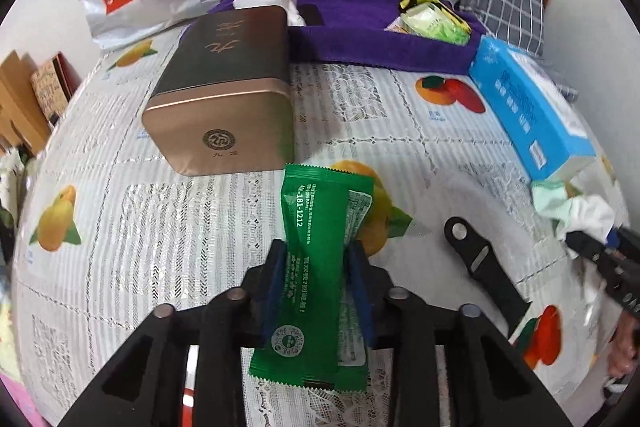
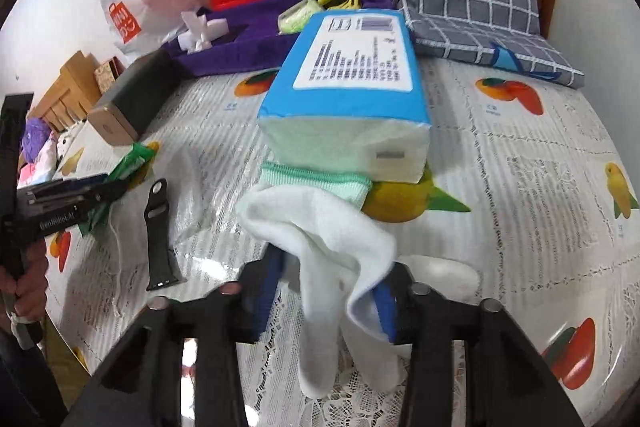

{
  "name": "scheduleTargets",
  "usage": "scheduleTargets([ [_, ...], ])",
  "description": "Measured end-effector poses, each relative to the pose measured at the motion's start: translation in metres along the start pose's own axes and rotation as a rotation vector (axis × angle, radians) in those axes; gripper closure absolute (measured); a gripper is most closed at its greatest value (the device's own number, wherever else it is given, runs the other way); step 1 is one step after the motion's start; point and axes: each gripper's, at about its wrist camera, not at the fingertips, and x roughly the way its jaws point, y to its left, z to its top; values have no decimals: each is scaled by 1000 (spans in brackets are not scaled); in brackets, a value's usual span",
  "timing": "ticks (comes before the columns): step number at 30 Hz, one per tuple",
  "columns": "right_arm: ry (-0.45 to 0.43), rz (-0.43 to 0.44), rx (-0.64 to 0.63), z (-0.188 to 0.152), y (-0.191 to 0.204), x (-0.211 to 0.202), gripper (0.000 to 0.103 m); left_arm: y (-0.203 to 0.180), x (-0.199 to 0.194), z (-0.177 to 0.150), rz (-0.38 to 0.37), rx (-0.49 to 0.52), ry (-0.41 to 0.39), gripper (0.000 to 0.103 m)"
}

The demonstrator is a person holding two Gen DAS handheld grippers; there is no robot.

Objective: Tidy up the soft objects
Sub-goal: 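Grasp the green snack packet with the left tool while the right tool lifts the glove, then carry the green packet and white glove toward the purple towel with both tools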

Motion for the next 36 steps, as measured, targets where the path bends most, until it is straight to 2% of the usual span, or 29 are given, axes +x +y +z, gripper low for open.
scheduleTargets([
  [1, 0, 0, -3, 0, 0, 0, 62, 2, -1, 0, -12, -10, 2, 77],
  [3, -9, -1, -6, 1, 0, -1, 73, 5, -4, -1, -8, -18, -1, 78],
  [6, -22, 34, 12, 2, -4, -7, 80, 9, -10, -2, -10, -32, -7, 78],
  [20, -109, 93, -14, 14, 6, -49, 81, 8, -54, 6, -27, -30, -82, 78],
  [36, -187, 107, -28, 51, 18, -85, 81, 8, -100, 37, -41, -44, -175, 78],
])
